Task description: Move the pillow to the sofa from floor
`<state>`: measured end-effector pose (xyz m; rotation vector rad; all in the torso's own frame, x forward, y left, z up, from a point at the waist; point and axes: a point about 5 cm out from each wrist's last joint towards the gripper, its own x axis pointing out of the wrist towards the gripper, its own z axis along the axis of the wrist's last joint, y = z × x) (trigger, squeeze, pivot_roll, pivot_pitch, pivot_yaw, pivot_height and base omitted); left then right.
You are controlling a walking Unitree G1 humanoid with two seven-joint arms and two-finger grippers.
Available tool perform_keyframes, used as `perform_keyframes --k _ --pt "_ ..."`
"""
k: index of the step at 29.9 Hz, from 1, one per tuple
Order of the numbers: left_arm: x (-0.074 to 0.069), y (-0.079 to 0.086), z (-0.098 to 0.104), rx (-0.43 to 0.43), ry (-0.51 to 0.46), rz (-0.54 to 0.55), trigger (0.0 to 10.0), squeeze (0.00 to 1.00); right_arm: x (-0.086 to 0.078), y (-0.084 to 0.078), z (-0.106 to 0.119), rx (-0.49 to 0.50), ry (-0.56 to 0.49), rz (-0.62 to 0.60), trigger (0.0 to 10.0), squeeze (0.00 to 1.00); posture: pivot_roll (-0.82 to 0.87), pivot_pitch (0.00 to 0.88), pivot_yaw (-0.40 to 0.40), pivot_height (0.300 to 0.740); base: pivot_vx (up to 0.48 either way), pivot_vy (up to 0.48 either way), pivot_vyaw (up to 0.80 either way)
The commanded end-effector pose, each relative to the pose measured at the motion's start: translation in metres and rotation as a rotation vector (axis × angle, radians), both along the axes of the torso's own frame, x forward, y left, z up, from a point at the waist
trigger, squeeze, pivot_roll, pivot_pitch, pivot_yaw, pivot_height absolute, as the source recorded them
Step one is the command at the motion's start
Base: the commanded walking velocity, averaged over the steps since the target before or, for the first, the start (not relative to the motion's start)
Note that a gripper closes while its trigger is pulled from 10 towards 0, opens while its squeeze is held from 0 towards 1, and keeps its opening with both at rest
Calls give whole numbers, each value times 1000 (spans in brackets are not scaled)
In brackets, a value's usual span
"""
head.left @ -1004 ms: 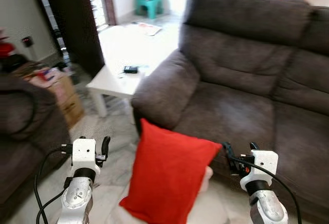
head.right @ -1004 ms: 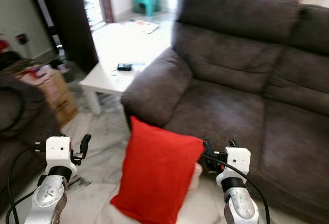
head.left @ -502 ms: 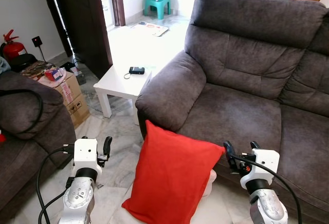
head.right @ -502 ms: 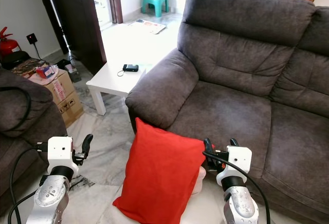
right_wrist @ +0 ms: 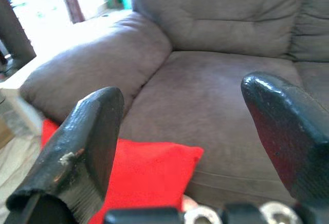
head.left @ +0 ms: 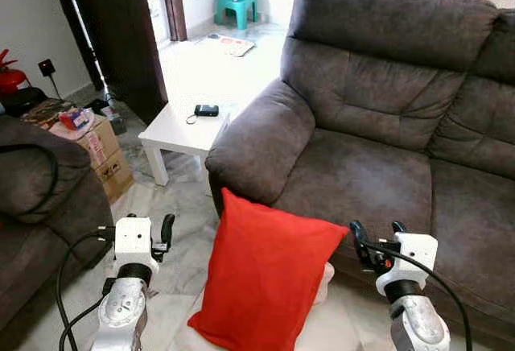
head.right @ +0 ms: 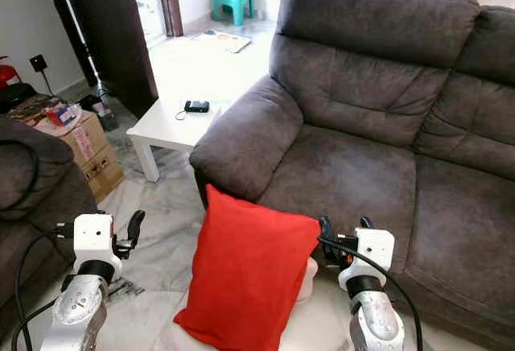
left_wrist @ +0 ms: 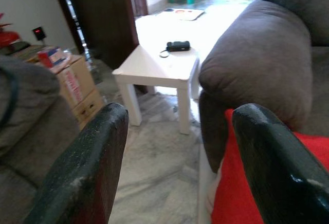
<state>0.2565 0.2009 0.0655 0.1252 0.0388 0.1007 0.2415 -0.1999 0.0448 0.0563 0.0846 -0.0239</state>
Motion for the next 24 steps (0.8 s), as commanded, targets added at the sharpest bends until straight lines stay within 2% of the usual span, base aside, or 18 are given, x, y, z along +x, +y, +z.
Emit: perform_keyframes --k 1,20,24 --pt "1 -3 1 -9 -2 -19 10000 0 -2 -5 -4 9 24 -21 10000 0 -29 0 -49 740 0 0 -800" --pt "1 -3 -1 -10 2 -19 10000 0 0 -3 -2 0 17 -12 10000 0 -27 0 -50 740 0 0 0" --pt "1 -5 -1 1 4 -26 10000 0 0 -1 -2 -36 16 12 10000 0 -28 0 -50 740 288 0 0"
